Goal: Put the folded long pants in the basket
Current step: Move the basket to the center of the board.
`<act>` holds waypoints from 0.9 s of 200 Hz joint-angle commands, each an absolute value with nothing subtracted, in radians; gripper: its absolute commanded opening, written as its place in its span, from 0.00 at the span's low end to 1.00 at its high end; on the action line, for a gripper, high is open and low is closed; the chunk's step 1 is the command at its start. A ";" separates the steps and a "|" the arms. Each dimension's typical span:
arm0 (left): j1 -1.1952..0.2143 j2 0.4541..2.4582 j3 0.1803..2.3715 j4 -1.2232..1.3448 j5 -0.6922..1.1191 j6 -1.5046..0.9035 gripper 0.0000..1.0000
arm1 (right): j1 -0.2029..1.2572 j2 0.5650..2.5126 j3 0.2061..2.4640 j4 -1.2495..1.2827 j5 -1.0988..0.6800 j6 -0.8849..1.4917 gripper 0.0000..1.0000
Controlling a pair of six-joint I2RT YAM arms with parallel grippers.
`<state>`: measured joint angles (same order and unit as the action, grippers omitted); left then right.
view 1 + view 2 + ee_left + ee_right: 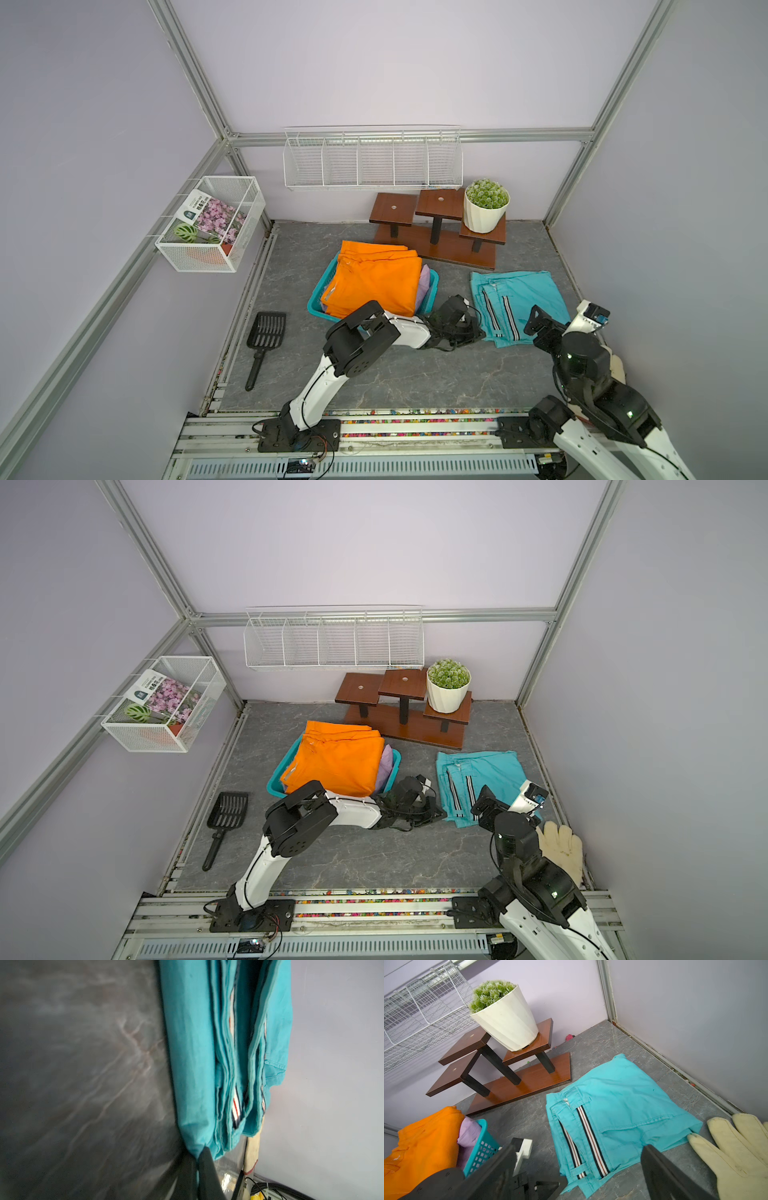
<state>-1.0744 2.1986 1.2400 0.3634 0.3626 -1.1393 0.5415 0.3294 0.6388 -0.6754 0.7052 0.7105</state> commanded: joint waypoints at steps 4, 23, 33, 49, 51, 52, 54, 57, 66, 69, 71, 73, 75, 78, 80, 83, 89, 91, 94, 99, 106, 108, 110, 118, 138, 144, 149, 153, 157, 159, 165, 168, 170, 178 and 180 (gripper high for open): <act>-1.064 2.089 1.116 0.362 0.256 -1.170 0.00 | 0.533 0.403 0.628 -0.656 0.677 0.712 0.98; -1.046 2.028 1.115 0.229 0.182 -1.125 0.00 | 0.502 0.486 0.620 -0.618 0.613 0.703 0.98; -1.032 2.021 1.132 0.156 0.177 -1.108 0.00 | 0.461 0.538 0.618 -0.591 0.537 0.695 0.98; -1.009 2.020 1.143 0.086 0.167 -1.105 0.00 | 0.359 0.609 0.617 -0.563 0.392 0.692 0.98; -1.006 2.020 1.145 0.077 0.164 -1.104 0.00 | 0.345 0.615 0.616 -0.561 0.377 0.692 0.98; -1.005 2.020 1.146 0.073 0.162 -1.103 0.00 | 0.339 0.617 0.616 -0.560 0.370 0.691 0.98; -1.002 2.022 1.149 0.064 0.161 -1.102 0.00 | 0.328 0.622 0.615 -0.556 0.356 0.690 0.98; -0.996 2.023 1.154 0.054 0.158 -1.100 0.00 | 0.306 0.628 0.612 -0.549 0.339 0.690 0.98; -0.978 2.032 1.177 0.005 0.150 -1.100 0.00 | 0.248 0.636 0.604 -0.538 0.299 0.689 0.98; -0.971 2.036 1.184 -0.011 0.146 -1.100 0.00 | 0.230 0.637 0.599 -0.536 0.290 0.687 0.98; -0.966 2.038 1.193 -0.027 0.145 -1.074 0.00 | 0.218 0.638 0.597 -0.534 0.283 0.687 0.98; -0.961 2.041 1.202 -0.043 0.144 -1.066 0.00 | 0.206 0.639 0.594 -0.532 0.278 0.686 0.98; -0.955 2.043 1.208 -0.057 0.143 -1.059 0.00 | 0.193 0.639 0.592 -0.529 0.272 0.686 0.98; -0.949 2.045 1.224 -0.084 0.142 -1.056 0.00 | 0.177 0.640 0.588 -0.525 0.264 0.686 0.98; -0.944 2.047 1.234 -0.101 0.138 -1.054 0.00 | 0.163 0.642 0.585 -0.524 0.258 0.686 0.98; -0.937 2.048 1.248 -0.127 0.132 -1.050 0.00 | 0.146 0.644 0.582 -0.522 0.249 0.686 0.98; -0.926 2.049 1.275 -0.178 0.114 -1.040 0.00 | 0.114 0.653 0.576 -0.514 0.230 0.686 0.98; -0.924 2.049 1.282 -0.193 0.107 -1.035 0.00 | 0.104 0.658 0.574 -0.512 0.223 0.686 0.98; -0.920 2.047 1.291 -0.213 0.097 -1.031 0.00 | 0.087 0.664 0.572 -0.509 0.213 0.687 0.98; -0.917 2.040 1.304 -0.241 0.073 -1.023 0.00 | 0.066 0.680 0.567 -0.504 0.200 0.690 0.98; -0.916 2.027 1.318 -0.270 0.036 -1.014 0.00 | 0.038 0.701 0.564 -0.497 0.187 0.694 0.98; -0.917 2.024 1.321 -0.281 0.026 -1.012 0.00 | 0.031 0.708 0.562 -0.495 0.186 0.696 0.98; -0.916 2.020 1.323 -0.290 0.019 -1.012 0.00 | 0.027 0.715 0.561 -0.493 0.186 0.697 0.98; -0.916 2.005 1.331 -0.315 -0.003 -1.009 0.00 | 0.015 0.739 0.558 -0.495 0.207 0.705 0.98; -0.916 2.002 1.350 -0.347 -0.016 -0.989 0.00 | 0.014 0.791 0.541 -0.477 0.250 0.718 0.98; -0.917 2.017 1.364 -0.356 -0.008 -0.979 0.00 | 0.014 0.808 0.538 -0.465 0.239 0.719 0.98; -0.916 2.035 1.379 -0.374 -0.003 -0.976 0.00 | 0.013 0.822 0.536 -0.456 0.229 0.722 0.98; -0.916 2.051 1.396 -0.386 0.002 -0.976 0.00 | 0.013 0.834 0.533 -0.448 0.224 0.724 0.98; -0.916 2.066 1.412 -0.397 0.009 -0.973 0.00 | 0.014 0.847 0.530 -0.442 0.219 0.727 0.98; -0.916 2.072 1.419 -0.400 0.014 -0.973 0.00 | 0.014 0.854 0.528 -0.440 0.217 0.730 0.98; -0.917 2.094 1.436 -0.408 0.026 -0.970 0.00 | 0.013 0.873 0.523 -0.428 0.214 0.737 0.98; -0.916 2.103 1.442 -0.412 0.029 -0.971 0.00 | 0.013 0.885 0.519 -0.422 0.213 0.741 0.98; -0.917 2.107 1.445 -0.412 0.030 -0.973 0.00 | 0.013 0.892 0.518 -0.420 0.212 0.743 0.98; -0.916 2.116 1.448 -0.404 0.038 -0.981 0.00 | 0.010 0.924 0.514 -0.405 0.208 0.756 0.98; -0.917 2.118 1.447 -0.401 0.039 -0.983 0.00 | 0.009 0.932 0.514 -0.402 0.206 0.759 0.98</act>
